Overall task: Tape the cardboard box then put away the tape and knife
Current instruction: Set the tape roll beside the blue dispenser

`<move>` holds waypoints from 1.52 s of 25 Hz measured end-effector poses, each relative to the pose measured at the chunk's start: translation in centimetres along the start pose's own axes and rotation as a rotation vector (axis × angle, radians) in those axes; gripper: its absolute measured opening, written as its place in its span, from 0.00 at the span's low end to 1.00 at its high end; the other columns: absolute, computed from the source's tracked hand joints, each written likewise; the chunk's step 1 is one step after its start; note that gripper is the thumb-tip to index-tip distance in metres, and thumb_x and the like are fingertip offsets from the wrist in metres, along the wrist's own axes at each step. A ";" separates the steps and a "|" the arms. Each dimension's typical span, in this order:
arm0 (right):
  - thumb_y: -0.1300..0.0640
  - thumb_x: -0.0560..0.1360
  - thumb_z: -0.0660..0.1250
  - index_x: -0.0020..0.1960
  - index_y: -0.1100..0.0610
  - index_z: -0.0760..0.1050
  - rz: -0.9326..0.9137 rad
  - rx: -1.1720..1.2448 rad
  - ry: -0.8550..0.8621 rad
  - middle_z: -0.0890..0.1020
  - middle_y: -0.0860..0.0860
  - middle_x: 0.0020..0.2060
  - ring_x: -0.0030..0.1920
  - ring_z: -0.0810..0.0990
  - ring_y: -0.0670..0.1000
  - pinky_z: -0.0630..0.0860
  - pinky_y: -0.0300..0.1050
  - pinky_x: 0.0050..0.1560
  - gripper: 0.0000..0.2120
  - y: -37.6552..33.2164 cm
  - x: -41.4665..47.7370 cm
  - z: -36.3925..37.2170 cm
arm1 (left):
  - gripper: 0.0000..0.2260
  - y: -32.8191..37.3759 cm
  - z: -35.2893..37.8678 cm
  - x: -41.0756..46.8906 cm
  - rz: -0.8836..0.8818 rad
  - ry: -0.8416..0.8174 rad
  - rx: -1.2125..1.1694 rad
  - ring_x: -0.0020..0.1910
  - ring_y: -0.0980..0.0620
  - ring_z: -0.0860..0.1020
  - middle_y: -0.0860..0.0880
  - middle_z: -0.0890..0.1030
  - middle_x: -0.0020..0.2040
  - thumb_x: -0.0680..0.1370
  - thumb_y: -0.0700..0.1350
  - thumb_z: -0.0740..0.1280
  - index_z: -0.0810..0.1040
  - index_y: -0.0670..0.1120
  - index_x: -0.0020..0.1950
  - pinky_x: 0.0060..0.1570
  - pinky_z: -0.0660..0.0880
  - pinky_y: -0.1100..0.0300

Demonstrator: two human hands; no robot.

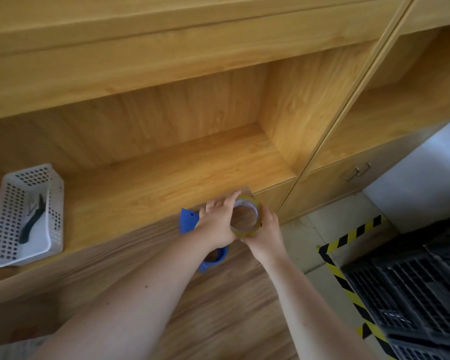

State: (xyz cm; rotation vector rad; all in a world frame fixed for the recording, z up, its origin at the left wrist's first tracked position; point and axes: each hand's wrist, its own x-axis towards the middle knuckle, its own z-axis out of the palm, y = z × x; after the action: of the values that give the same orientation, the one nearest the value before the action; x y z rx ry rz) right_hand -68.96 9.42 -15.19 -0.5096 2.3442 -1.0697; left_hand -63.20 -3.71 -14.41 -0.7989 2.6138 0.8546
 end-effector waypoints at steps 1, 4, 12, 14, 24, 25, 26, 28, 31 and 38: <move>0.62 0.67 0.77 0.74 0.55 0.60 0.014 -0.012 -0.003 0.68 0.54 0.69 0.66 0.72 0.53 0.67 0.37 0.53 0.42 0.5 0.3 0.2 | 0.49 -0.1 0.5 0.6 -0.010 -0.018 0.025 0.75 0.40 0.54 0.47 0.63 0.76 0.68 0.47 0.75 0.44 0.63 0.77 0.70 0.57 0.41; 0.60 0.66 0.78 0.75 0.56 0.60 0.032 -0.065 -0.015 0.68 0.54 0.69 0.66 0.72 0.55 0.70 0.41 0.55 0.43 1.7 1.1 0.7 | 0.50 -0.3 1.5 1.7 -0.039 -0.069 0.049 0.73 0.39 0.56 0.45 0.66 0.73 0.66 0.49 0.75 0.42 0.65 0.75 0.67 0.58 0.42; 0.54 0.66 0.78 0.78 0.55 0.52 0.076 -0.083 -0.017 0.66 0.54 0.72 0.72 0.64 0.56 0.70 0.52 0.67 0.49 2.5 1.2 1.5 | 0.48 -0.7 1.1 1.0 0.049 -0.041 0.055 0.75 0.43 0.54 0.48 0.63 0.76 0.70 0.49 0.74 0.43 0.60 0.78 0.69 0.54 0.45; 0.54 0.67 0.77 0.78 0.54 0.49 0.056 -0.094 -0.011 0.64 0.53 0.74 0.75 0.58 0.56 0.63 0.54 0.72 0.50 2.4 0.8 1.3 | 0.45 -0.7 1.0 0.3 0.076 -0.006 0.029 0.76 0.46 0.52 0.50 0.60 0.77 0.71 0.49 0.73 0.46 0.60 0.78 0.70 0.52 0.44; 0.59 0.66 0.77 0.66 0.51 0.71 -0.145 -0.047 0.068 0.78 0.49 0.60 0.64 0.73 0.54 0.71 0.54 0.65 0.31 0.3 -1.7 -0.1 | 0.23 -1.1 -1.2 -5.6 0.132 0.175 -0.053 0.74 0.51 0.58 0.55 0.70 0.72 0.77 0.45 0.66 0.68 0.57 0.71 0.70 0.55 0.47; 0.60 0.66 0.77 0.67 0.51 0.71 -0.142 -0.036 0.058 0.77 0.49 0.61 0.65 0.72 0.54 0.72 0.54 0.65 0.31 0.0 -2.2 -0.1 | 0.22 -1.1 -1.6 -6.2 0.130 0.181 -0.060 0.73 0.50 0.59 0.55 0.71 0.71 0.77 0.45 0.66 0.69 0.57 0.71 0.70 0.56 0.48; 0.60 0.67 0.76 0.66 0.51 0.72 -0.140 -0.035 0.046 0.77 0.49 0.62 0.65 0.72 0.55 0.71 0.54 0.65 0.30 -0.2 -2.6 -0.1 | 0.22 -1.1 -2.0 -6.9 0.127 0.187 -0.067 0.73 0.50 0.60 0.54 0.72 0.71 0.78 0.44 0.65 0.69 0.56 0.70 0.70 0.57 0.48; 0.59 0.68 0.75 0.64 0.49 0.74 -0.166 -0.034 0.025 0.78 0.47 0.60 0.65 0.72 0.54 0.71 0.54 0.66 0.26 -0.3 -3.6 0.0 | 0.20 -1.2 -2.7 -8.4 0.116 0.201 -0.092 0.72 0.50 0.61 0.54 0.73 0.69 0.78 0.43 0.64 0.71 0.56 0.69 0.70 0.58 0.49; 0.59 0.68 0.74 0.62 0.50 0.76 -0.208 -0.024 -0.002 0.80 0.45 0.58 0.64 0.73 0.54 0.70 0.54 0.66 0.23 -1.0 -5.3 0.3 | 0.20 -2.2 -3.2 -10.5 0.090 0.180 -0.146 0.71 0.50 0.64 0.53 0.74 0.67 0.77 0.41 0.65 0.74 0.56 0.67 0.67 0.61 0.54; 0.63 0.71 0.72 0.62 0.52 0.75 -0.139 0.062 -0.158 0.81 0.48 0.55 0.57 0.78 0.47 0.71 0.28 0.45 0.20 -2.9 -11.1 0.9 | 0.18 -6.5 -3.4 -16.3 0.054 0.146 -0.212 0.61 0.54 0.76 0.55 0.80 0.59 0.74 0.42 0.69 0.77 0.57 0.62 0.64 0.70 0.55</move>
State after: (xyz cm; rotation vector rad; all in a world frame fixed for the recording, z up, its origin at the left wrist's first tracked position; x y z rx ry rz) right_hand -59.18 12.92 -10.19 -0.7158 2.1572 -1.1172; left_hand -46.54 -3.31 -7.96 -0.8788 2.7130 1.1437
